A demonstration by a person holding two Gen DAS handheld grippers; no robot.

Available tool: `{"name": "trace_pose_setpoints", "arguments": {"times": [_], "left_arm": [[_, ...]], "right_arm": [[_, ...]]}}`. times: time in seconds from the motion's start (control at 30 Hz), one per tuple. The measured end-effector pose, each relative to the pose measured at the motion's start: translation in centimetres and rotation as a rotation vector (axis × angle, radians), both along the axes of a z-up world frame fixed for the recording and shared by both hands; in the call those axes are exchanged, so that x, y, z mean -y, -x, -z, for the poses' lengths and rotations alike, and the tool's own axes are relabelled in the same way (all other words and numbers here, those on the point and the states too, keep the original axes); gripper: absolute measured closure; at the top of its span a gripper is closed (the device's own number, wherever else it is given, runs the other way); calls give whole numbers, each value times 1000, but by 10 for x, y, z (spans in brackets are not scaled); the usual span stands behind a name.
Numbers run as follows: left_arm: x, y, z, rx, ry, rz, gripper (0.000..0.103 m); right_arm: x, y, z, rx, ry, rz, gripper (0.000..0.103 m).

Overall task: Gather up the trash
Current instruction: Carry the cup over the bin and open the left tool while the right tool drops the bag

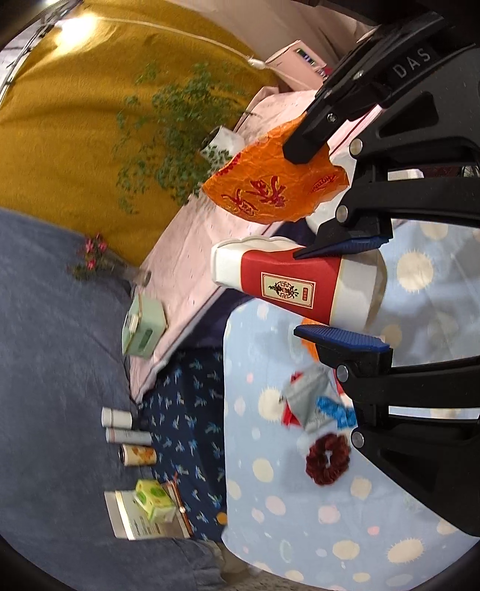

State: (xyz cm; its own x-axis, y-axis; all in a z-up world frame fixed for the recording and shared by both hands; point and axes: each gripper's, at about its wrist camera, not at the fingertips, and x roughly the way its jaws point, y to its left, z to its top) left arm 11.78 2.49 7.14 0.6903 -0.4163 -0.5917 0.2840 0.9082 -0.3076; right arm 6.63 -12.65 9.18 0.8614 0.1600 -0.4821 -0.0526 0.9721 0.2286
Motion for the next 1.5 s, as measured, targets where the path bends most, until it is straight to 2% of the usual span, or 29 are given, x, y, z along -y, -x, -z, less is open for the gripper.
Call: {"name": "trace_pose_setpoints", "arguments": {"times": [0.4,0.83,1.07,1.17,1.43,1.5], "left_arm": [[88,10,8,-14,-22,163,69],[157,9,30,-68,-41,271,69],[180,7,43,-96,-41,310,69],[184,7,46,-89,-53,290,48],[178,0,59,-118,-63,265,47],[174,-1,60,-118,-66,256,47]], "right_arm": [[76,22,20,-28,-25,157,97],[139,36,54,-92,-63,272,97],[161,36,71,-127,-74,312,96],[165,37,76,-130,-69,337,90],[168,34,84,-147,-73,348,88],[165,33,84,-145,-70,344,84]]}}
